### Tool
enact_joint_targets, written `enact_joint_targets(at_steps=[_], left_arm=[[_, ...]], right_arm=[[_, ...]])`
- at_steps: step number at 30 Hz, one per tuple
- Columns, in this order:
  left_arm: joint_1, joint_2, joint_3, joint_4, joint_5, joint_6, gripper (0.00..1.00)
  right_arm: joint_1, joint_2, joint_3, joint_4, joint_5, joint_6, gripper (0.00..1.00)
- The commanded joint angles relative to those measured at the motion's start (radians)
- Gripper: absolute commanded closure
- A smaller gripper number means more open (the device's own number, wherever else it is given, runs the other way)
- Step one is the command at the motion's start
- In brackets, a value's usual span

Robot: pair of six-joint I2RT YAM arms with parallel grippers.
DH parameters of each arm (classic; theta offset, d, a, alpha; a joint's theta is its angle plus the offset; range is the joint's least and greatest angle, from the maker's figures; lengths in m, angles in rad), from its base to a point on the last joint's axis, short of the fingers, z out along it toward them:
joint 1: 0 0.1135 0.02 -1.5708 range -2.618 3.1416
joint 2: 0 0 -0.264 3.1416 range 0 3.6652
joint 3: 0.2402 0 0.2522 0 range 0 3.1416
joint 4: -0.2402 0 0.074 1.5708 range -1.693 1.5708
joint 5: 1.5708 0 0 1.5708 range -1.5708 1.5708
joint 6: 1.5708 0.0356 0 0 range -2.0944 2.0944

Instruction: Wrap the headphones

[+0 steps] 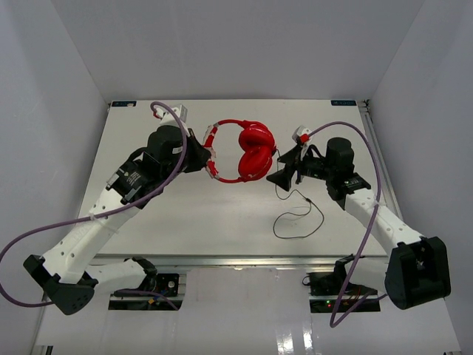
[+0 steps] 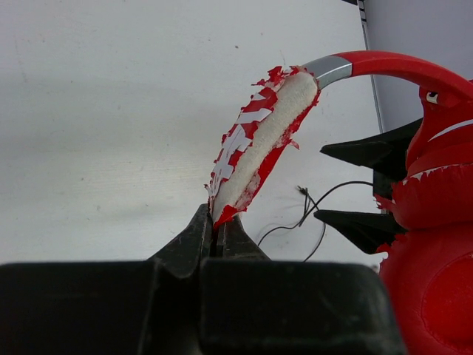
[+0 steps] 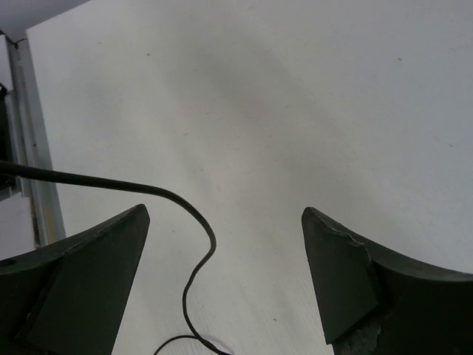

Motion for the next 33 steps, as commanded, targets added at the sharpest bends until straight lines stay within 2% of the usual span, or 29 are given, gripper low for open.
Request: enact_joint_targets(at_steps=[1, 3, 6, 13, 17, 24, 29, 33], left_arm=[[0.004, -0.057, 0.056, 0.034, 0.002, -0.056, 1.00], [0.004, -0.064, 0.060, 0.045, -0.003, -0.071, 1.00], [0.005, -0.081, 0.053, 0.080, -0.031, -0.113, 1.00], [0.023, -0.075, 0.019, 0.219, -0.045, -0.269, 1.00], [0.039, -0.059, 0.065, 0.245, -0.076, -0.295, 1.00], [0.060, -0.039, 0.166, 0.220, -0.129, -0.284, 1.00], [0.090, -0.024, 0.176, 0.197, -0.162, -0.271, 1.00], [0.133, -0.021, 0.126, 0.217, -0.144, -0.283, 1.00]], right_arm=[[0.019, 0.054, -0.045, 0.225, -0.251, 0.042, 0.10], [0.021, 0.099, -0.080, 0.266, -0.338, 0.028, 0.07], [0.038, 0.101, -0.136, 0.236, -0.405, -0.045, 0.03], [0.072, 0.039, -0.178, 0.140, -0.417, -0.154, 0.01], [0.083, -0.004, -0.172, 0.003, -0.404, -0.303, 0.01], [0.105, -0.066, -0.163, -0.198, -0.363, -0.468, 0.16], [0.111, -0.116, -0.127, -0.336, -0.290, -0.554, 0.30], [0.116, -0.142, -0.108, -0.390, -0.258, -0.567, 0.47]])
